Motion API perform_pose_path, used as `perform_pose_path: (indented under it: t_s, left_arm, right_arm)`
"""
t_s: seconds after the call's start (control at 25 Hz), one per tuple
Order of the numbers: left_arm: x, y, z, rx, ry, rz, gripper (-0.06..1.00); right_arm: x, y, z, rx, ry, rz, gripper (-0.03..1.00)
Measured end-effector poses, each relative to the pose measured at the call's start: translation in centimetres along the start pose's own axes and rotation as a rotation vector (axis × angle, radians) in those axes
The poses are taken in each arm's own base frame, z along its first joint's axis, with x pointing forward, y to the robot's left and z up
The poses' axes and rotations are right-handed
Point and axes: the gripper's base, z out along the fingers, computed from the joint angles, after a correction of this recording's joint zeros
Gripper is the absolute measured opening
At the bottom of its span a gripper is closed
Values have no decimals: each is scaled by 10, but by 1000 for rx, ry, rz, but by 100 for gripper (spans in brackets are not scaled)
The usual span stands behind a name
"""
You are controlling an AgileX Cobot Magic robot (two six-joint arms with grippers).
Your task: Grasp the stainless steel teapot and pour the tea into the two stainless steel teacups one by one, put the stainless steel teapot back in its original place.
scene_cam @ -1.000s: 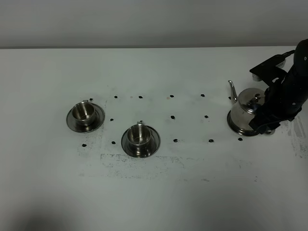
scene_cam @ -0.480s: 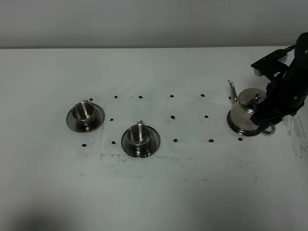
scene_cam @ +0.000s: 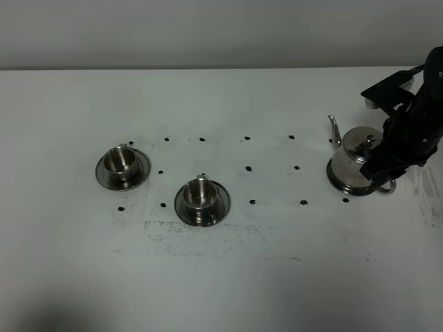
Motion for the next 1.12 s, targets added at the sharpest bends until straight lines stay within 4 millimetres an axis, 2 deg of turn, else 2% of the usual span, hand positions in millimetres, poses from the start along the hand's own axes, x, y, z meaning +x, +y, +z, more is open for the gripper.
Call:
perform_pose_path:
  t_s: [0.2,0.68,0.84,1.0,1.12]
  left_arm:
    - [0,0,0,0,0,0,52]
    - [0,0,0,0,0,0,52]
    - [0,0,0,0,0,0,52]
    - [0,0,0,0,0,0,52]
    - [0,0,0,0,0,0,52]
  right_arm:
    - [0,0,3,-4,7,0,45]
    - [-2,3,7,-9,15,-6,35]
    - [-2,4,7,-14,13,-1,30]
    - [-2,5,6,-28,9,10,18]
    - [-2,6,6,-33,7,22,17]
